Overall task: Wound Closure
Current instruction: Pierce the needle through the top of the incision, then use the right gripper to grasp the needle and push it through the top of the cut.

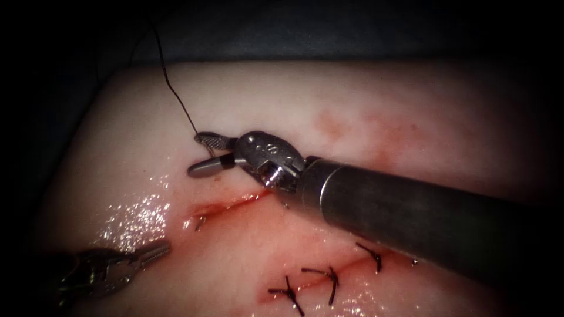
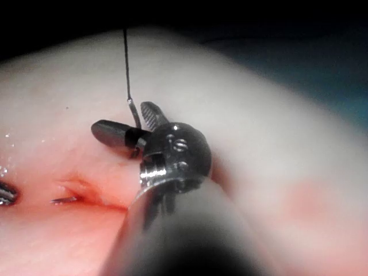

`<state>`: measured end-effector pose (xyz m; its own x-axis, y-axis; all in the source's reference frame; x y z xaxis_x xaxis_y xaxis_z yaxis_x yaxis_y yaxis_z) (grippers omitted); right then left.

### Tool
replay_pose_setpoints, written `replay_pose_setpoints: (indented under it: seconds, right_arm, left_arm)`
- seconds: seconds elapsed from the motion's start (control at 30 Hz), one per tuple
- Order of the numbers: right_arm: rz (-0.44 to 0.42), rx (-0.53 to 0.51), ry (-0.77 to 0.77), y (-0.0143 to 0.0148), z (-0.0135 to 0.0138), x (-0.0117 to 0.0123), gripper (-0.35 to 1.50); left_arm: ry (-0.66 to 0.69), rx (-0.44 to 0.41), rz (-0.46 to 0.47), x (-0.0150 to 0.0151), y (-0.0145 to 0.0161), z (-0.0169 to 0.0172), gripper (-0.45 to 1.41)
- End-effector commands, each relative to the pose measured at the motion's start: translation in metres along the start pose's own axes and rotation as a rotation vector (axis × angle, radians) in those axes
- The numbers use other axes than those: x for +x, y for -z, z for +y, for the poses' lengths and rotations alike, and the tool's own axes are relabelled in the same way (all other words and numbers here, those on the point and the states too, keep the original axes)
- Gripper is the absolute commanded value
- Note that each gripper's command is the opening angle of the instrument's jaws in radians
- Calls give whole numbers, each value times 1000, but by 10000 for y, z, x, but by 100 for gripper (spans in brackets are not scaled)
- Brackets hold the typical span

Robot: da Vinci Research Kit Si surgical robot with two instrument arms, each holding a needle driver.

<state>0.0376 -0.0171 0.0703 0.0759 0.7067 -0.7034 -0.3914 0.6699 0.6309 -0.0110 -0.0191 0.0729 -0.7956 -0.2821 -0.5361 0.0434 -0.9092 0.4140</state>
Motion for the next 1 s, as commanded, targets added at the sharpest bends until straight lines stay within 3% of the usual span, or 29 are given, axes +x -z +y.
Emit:
replay_pose_setpoints:
  seconds: [0.03,0.1,0.2,0.33,0.37,0.4,0.43,0.47,0.63,1.0]
  right_arm:
    - [3,-17,4,-9,1,8,91]
    - [12,-48,13,-9,0,10,90]
    - [14,-82,7,-10,-3,11,101]
    - [10,-119,2,-10,-5,11,85]
    - [8,-126,1,-10,-4,10,74]
    - [0,-134,2,-9,-5,10,39]
    - [-3,-120,4,-9,-5,9,-10]
    - [-13,-108,-10,-9,-6,8,-35]
    - [-30,-92,-129,-14,-8,6,-35]
    - [12,166,-445,-37,-14,-3,-35]
  left_arm:
    - [-1,2,1,2,-9,-1,-45]
    - [0,2,1,2,-9,-2,-45]
    - [0,3,0,3,-10,-1,-45]
    - [-1,4,-1,4,-10,0,-45]
    - [-1,4,-1,3,-10,0,-45]
    - [-1,4,-1,4,-10,0,-45]
    - [-1,4,-1,4,-10,0,-45]
    - [-1,4,-1,4,-10,0,-45]
    - [0,3,-1,4,-10,-1,-45]
    - [5,3,-2,4,-13,-5,-45]
